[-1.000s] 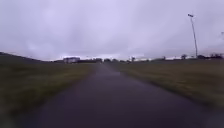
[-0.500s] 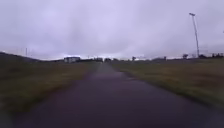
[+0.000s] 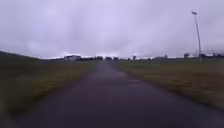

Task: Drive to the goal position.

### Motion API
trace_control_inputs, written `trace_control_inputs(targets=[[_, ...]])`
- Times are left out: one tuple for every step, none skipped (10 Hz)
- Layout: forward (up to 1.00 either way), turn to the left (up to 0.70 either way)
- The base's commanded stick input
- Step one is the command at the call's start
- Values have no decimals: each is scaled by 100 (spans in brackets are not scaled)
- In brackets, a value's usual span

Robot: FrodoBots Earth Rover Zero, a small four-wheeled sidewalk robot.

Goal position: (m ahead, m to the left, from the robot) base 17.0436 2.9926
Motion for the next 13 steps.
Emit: trace_control_inputs(targets=[[100, 0], [100, 0], [100, 0], [100, 0], [100, 0], [100, 0], [100, 1], [100, 2], [100, 6], [100, 11], [100, 21], [100, 13], [100, 3]])
